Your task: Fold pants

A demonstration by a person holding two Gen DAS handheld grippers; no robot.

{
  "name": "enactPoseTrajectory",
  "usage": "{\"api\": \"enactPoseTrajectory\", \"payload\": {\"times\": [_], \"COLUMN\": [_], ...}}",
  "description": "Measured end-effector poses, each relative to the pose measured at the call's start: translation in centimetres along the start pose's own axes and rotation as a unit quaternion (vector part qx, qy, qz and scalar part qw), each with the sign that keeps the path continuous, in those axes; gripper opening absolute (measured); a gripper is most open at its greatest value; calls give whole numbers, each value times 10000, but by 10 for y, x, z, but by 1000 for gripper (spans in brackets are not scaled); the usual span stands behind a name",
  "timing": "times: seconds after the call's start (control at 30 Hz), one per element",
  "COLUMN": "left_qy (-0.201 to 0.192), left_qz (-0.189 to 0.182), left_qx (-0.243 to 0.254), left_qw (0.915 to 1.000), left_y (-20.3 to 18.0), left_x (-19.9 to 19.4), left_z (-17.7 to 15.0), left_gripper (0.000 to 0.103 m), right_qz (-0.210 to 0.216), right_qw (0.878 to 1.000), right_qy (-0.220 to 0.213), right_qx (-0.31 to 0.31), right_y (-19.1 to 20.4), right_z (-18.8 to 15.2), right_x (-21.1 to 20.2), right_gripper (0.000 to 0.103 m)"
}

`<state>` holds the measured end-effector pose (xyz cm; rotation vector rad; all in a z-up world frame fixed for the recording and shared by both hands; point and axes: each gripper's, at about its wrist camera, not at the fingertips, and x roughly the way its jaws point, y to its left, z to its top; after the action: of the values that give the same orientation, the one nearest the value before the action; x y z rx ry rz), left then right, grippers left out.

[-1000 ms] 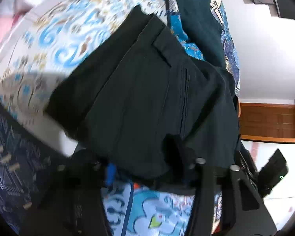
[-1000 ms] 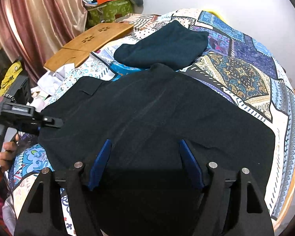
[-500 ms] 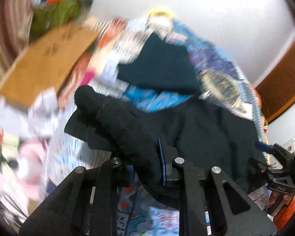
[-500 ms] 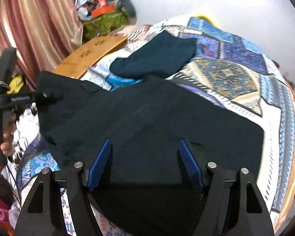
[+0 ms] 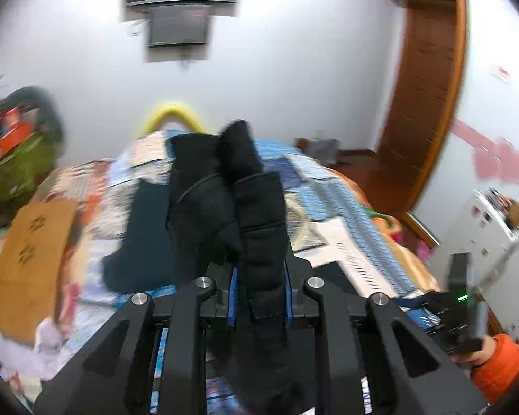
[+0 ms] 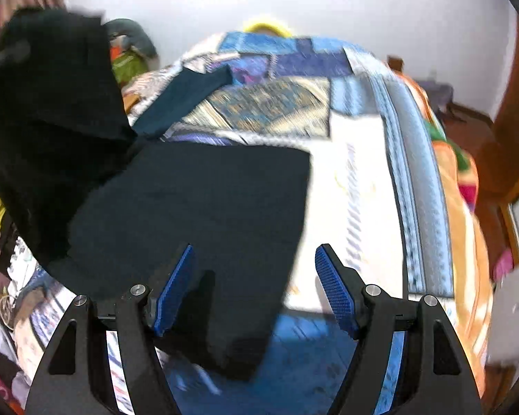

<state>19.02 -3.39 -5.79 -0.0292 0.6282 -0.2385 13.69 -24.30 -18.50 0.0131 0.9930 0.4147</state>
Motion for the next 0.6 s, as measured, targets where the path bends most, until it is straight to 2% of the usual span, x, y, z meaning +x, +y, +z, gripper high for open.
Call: {"api": "enactPoseTrajectory", "payload": {"times": [0.07, 0.13, 0.2, 0.3, 0.4, 0.5, 0.53, 0.57, 0.6], "left_qy": [111, 266, 584, 1292, 1818, 2312, 2422, 2487, 2488], "left_qz": [-259, -502, -792, -1162, -1379, -1410, -1424, -1432, -1460], "left_qx": [202, 363, 448, 563, 810, 1034, 1049, 1029, 960], "left_qw": [9994, 9977, 9941, 9832, 9702, 9571, 9540, 9524, 9527], "left_y": [-27, -51, -70, -94, -115, -128, -129, -129, -127], "left_x": [18, 35, 56, 90, 105, 110, 113, 111, 110], "left_z": [3, 1, -9, -36, -70, -92, -96, -97, -96], "left_gripper": [19, 19, 19, 20, 23, 33, 41, 50, 54], "right_qz": [61, 147, 249, 249, 197, 193, 185, 177, 172], "right_qw": [9999, 9998, 9994, 9988, 9985, 9981, 9981, 9982, 9982], "right_qy": [146, 75, 11, -69, -71, -62, -68, -69, -63], "right_qx": [56, 120, 238, 420, 500, 573, 576, 571, 563], "right_y": [-3, -6, -12, -20, -26, -29, -28, -30, -31], "right_z": [-9, -16, -18, -22, -28, -35, -39, -40, -41], "right_x": [7, 5, -1, -10, -16, -22, -24, -23, -24], "right_gripper": [69, 69, 69, 69, 69, 69, 69, 69, 69]}}
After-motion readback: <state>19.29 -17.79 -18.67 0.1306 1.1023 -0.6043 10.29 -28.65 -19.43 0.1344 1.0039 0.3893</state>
